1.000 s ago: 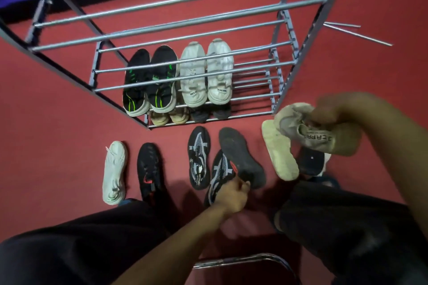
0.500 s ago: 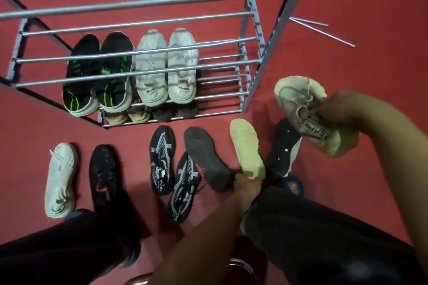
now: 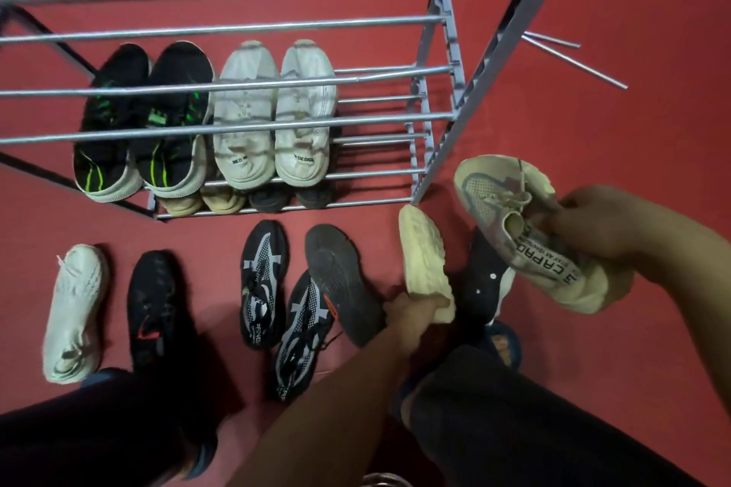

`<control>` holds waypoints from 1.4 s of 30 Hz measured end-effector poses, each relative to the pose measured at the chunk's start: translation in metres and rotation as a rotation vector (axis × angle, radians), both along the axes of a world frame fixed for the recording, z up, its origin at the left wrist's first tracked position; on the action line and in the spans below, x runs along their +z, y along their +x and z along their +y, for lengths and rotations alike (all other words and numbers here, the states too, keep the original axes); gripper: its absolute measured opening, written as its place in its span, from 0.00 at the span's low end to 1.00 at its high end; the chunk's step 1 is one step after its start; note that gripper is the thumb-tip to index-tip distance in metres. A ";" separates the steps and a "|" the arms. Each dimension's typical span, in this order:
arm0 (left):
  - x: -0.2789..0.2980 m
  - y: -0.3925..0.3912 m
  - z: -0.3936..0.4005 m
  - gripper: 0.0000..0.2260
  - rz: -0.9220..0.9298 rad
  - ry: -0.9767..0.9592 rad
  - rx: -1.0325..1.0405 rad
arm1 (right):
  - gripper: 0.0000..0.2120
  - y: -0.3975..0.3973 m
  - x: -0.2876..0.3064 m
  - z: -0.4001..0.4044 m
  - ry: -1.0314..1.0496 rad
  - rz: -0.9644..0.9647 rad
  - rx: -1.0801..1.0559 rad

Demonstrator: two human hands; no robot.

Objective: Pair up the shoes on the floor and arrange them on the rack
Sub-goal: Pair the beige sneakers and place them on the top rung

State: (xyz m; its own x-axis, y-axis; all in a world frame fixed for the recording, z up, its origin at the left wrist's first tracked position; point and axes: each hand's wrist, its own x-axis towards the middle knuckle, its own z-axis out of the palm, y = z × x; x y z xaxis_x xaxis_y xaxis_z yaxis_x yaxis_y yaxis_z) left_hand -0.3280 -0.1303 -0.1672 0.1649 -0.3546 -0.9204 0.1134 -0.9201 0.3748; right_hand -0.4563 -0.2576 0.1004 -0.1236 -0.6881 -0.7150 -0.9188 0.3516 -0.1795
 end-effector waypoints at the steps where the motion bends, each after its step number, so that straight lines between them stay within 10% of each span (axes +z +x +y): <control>1: 0.009 0.006 0.002 0.28 -0.119 -0.085 0.037 | 0.15 0.001 0.001 0.001 0.003 0.001 0.003; 3: 0.027 0.027 0.011 0.20 -0.446 -0.337 0.106 | 0.15 0.005 0.004 0.003 -0.008 0.008 0.025; 7: 0.053 0.088 0.052 0.14 -1.150 -0.733 -0.430 | 0.16 0.021 0.005 0.006 -0.023 0.030 0.092; 12: 0.041 0.152 0.117 0.49 -0.904 -0.241 -1.310 | 0.17 0.040 0.003 0.009 0.011 0.043 0.143; 18: 0.037 0.169 0.108 0.17 -0.697 -0.373 -0.742 | 0.14 0.052 -0.004 0.017 0.055 -0.050 0.161; 25: 0.055 0.162 0.085 0.40 -0.512 -0.097 -0.401 | 0.15 0.065 -0.008 0.015 0.129 -0.058 0.218; 33: 0.162 0.186 0.092 0.16 -0.010 -0.090 -0.054 | 0.09 0.116 -0.009 0.056 0.331 -0.315 -0.010; 42: 0.267 0.260 0.138 0.17 -0.181 -0.283 0.133 | 0.06 0.183 0.048 0.123 0.152 -0.527 0.042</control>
